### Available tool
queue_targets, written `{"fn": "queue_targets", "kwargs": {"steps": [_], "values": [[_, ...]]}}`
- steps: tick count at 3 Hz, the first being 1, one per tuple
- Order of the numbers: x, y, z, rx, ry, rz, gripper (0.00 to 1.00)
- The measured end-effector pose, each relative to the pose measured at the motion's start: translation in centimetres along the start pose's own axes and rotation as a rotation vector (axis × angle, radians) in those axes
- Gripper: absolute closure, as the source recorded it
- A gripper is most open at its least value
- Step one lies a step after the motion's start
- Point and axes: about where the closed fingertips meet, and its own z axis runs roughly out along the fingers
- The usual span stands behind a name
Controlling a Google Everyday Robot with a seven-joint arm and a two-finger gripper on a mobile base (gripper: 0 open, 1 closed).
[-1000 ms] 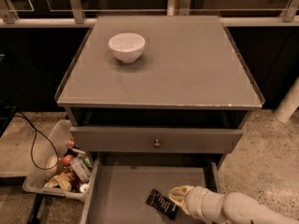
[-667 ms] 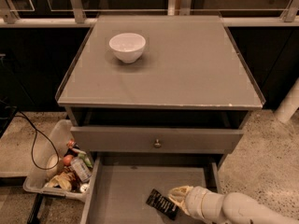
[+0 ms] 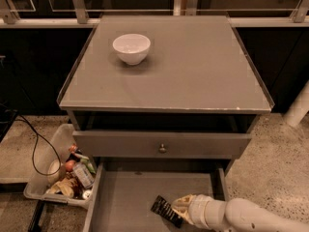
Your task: Pick rxbar chocolate from middle drawer and place on counter
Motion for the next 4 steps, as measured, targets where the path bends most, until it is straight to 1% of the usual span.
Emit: {"fn": "queue_targets", "kwargs": {"steps": [1, 2, 3, 4], "values": [[2.0, 0.6, 2.4, -0.038, 0.02, 0.011, 0.11], [2.0, 0.7, 2.6, -0.042, 0.021, 0.012, 0.0], [2.1, 0.7, 2.6, -0.042, 0.021, 0.012, 0.0], [2.9, 0.7, 4.0, -0.051, 0.044, 0.011, 0.0]]}}
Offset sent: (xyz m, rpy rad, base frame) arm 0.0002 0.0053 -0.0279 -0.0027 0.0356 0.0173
